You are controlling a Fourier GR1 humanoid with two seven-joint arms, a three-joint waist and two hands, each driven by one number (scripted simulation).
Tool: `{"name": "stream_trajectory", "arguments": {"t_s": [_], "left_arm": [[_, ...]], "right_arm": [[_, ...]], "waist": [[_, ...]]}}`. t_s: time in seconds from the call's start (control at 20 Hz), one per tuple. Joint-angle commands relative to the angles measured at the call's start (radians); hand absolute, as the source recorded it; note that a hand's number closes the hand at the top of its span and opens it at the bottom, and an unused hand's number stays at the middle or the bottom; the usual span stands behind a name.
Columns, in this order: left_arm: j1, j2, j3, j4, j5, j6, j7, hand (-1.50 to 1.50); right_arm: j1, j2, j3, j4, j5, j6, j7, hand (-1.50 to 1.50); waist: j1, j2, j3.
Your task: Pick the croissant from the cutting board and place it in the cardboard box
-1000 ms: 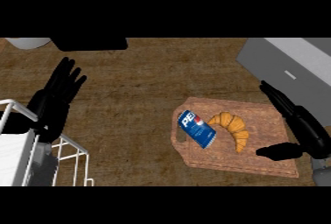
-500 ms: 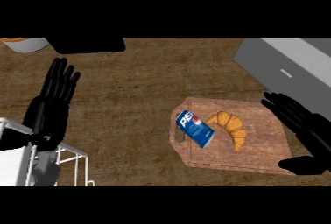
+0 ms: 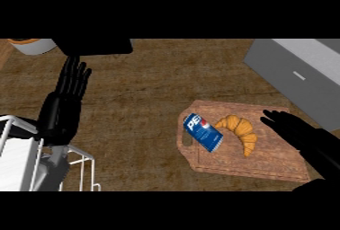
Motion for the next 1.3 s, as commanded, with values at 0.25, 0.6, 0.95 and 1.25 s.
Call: {"name": "stream_trajectory", "arguments": {"t_s": [0.25, 0.6, 0.95, 1.25], "left_arm": [[-0.041, 0.158, -0.265, 0.137, 0.022, -0.15, 0.026, 0.0], [-0.103, 0.099, -0.175, 0.196, -0.033, -0.295, 0.054, 0.0], [-0.099, 0.089, -0.102, 0.209, -0.053, -0.419, 0.057, 0.0], [-0.113, 0.072, -0.062, 0.228, -0.064, -0.465, 0.093, 0.0]], "right_arm": [[-0.036, 0.051, 0.009, -0.07, -0.039, 0.087, 0.199, -1.5], [-0.04, 0.11, 0.077, 0.014, 0.053, 0.076, 0.286, -1.5], [-0.038, 0.134, 0.084, 0.036, 0.079, 0.042, 0.275, -1.5], [-0.028, 0.14, 0.097, 0.052, 0.107, 0.028, 0.271, -1.5]], "waist": [[0.061, 0.016, 0.009], [0.085, 0.019, 0.011], [0.114, 0.015, 0.012], [0.109, 0.014, 0.011]]}}
